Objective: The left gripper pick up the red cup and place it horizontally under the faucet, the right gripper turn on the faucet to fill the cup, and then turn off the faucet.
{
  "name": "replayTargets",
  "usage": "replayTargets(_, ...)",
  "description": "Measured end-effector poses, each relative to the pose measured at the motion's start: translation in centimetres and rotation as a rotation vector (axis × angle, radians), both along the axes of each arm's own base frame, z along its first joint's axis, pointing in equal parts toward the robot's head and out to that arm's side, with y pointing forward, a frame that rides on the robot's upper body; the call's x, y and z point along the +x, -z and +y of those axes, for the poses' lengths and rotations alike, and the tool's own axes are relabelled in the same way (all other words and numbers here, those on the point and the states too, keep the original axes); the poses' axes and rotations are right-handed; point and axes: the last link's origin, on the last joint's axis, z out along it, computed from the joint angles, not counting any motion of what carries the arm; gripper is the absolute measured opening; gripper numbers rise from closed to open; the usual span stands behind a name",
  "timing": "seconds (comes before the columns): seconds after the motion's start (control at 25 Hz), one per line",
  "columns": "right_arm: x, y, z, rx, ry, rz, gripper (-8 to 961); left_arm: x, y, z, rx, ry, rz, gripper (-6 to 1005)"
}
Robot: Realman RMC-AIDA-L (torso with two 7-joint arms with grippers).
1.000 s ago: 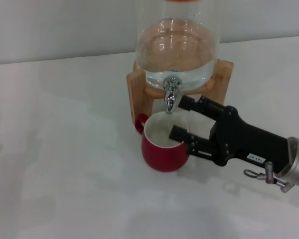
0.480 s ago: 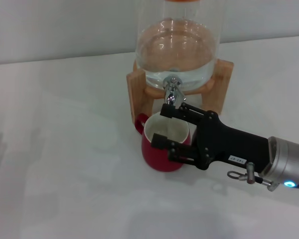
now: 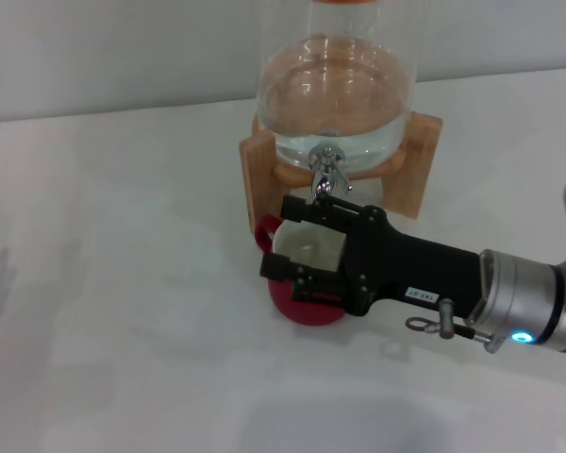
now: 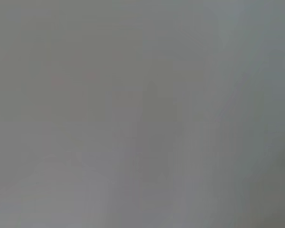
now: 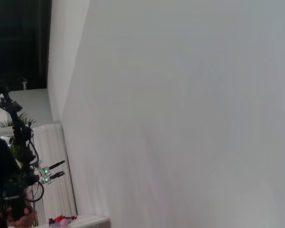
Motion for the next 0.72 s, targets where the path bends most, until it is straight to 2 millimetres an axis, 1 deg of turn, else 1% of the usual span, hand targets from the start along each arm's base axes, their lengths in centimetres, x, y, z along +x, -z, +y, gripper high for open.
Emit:
replayTargets(0.2, 0.05, 0.31, 0.34, -0.001, 0.015, -0.020, 766, 0.07, 0.00, 0.09, 0.000, 0.002, -0.001, 863)
replayTargets(0.72, 0.47, 0.14, 0.86, 0.021, 0.053, -0.029, 766, 0.11, -0.03, 0.28, -0.004, 0.005, 0.002, 863)
